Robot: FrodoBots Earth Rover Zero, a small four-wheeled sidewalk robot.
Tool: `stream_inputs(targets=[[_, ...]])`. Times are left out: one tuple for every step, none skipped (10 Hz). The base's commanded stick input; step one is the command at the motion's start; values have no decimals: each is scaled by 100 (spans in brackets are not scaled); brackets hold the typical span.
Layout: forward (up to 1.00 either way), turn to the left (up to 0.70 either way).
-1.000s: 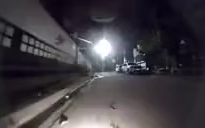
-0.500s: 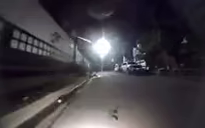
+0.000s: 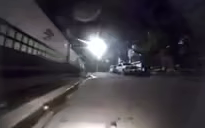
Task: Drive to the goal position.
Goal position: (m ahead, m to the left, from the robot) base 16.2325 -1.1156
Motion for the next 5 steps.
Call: stream_inputs(targets=[[70,0],[70,0],[70,0],[70,0],[70,0]])
